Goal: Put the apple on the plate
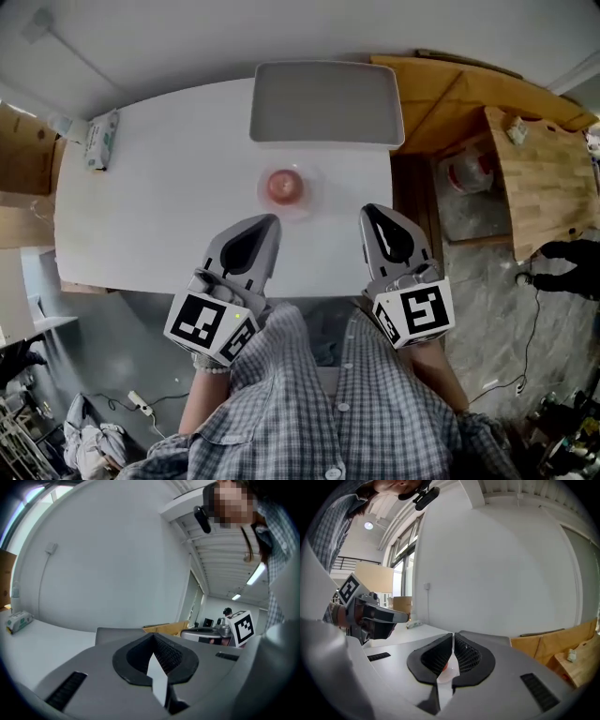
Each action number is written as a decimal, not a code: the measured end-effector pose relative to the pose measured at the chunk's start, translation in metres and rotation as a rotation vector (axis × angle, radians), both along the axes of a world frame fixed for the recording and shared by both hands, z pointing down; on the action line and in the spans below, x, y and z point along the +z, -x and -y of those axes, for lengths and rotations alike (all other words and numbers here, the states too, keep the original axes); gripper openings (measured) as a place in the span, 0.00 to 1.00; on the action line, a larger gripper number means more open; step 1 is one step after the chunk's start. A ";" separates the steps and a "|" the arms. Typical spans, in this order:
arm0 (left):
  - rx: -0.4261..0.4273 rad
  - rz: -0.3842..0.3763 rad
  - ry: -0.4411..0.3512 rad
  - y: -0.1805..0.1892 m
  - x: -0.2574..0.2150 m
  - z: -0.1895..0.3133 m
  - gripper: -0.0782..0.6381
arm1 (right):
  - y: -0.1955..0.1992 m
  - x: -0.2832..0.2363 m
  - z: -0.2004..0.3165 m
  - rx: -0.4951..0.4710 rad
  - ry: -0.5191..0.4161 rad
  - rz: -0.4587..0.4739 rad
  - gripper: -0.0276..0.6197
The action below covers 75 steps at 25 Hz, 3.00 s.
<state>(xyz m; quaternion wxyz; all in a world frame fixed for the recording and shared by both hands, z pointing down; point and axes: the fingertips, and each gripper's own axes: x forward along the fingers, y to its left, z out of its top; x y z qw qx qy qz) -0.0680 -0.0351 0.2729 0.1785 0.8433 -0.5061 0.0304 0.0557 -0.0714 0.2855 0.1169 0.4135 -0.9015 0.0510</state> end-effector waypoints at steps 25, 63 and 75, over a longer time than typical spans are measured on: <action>0.169 0.055 0.372 0.054 0.156 0.069 0.12 | 0.016 0.137 0.039 0.321 0.276 -0.131 0.09; 0.051 0.009 0.663 0.059 0.254 0.058 0.23 | 0.049 0.237 0.028 0.205 0.727 -0.017 0.21; 0.004 -0.126 0.762 0.059 0.256 0.057 0.18 | 0.041 0.238 0.028 0.299 0.849 0.124 0.15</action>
